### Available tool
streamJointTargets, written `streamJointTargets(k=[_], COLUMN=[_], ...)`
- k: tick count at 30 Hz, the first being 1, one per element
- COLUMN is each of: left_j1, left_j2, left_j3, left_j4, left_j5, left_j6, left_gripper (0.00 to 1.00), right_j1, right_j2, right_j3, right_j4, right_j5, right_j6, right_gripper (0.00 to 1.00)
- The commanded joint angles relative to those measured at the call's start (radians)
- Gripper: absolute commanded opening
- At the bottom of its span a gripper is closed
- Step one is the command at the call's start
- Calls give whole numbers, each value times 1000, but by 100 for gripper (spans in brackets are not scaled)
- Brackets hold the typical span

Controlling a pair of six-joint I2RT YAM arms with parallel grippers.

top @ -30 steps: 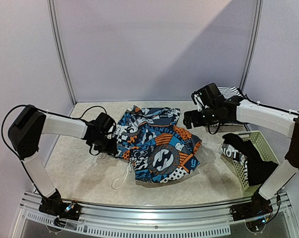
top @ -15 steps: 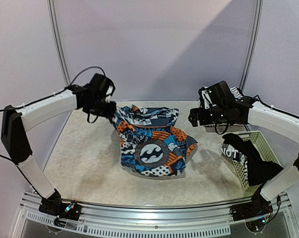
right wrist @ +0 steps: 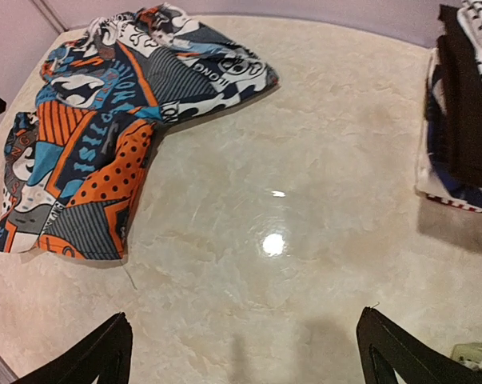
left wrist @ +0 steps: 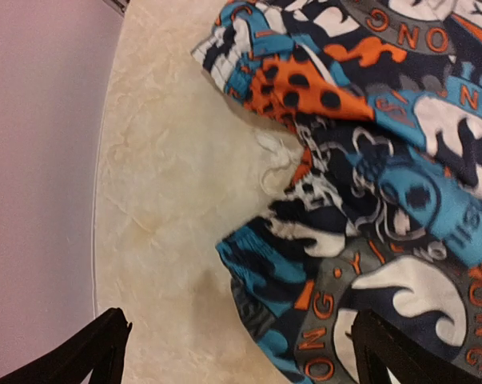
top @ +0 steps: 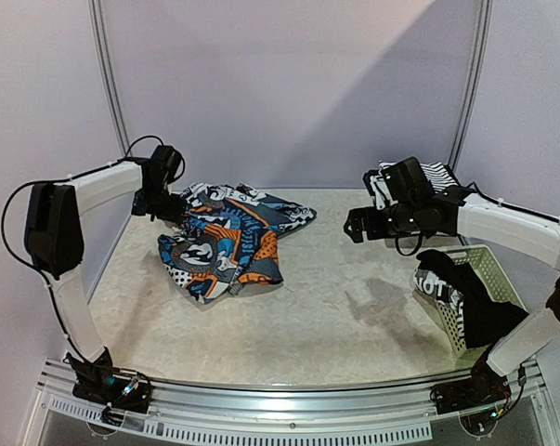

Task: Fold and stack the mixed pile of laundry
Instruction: Move the crumpled shorts to the corner of the board, then pick up the crumpled shorts from the corner of the board.

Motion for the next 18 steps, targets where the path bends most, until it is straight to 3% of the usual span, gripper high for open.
streamJointTargets(k=[1,6,10,14,18], left_j1=[-27,-15,40,115,172], left_j2=[-231,-414,-471,-459,-403], left_j3=[-159,-452,-658,-771,-799], left_j4=[60,190,350,536,643], left_j5=[15,60,192,344,434], left_j6=[-68,-169,-237,-282,-319], left_gripper=[100,98,92,84,82], right_j1=[43,185,281,356,382], right_j2=[74,189,257,335,441], right_j3=[-25,17,22,43,91], right_j4=[125,228,384,556,648], right_j5=[-186,-228,-258,-260,-258], right_j6=[46,68,156,292,435], right_gripper=[99,99,96,94,93])
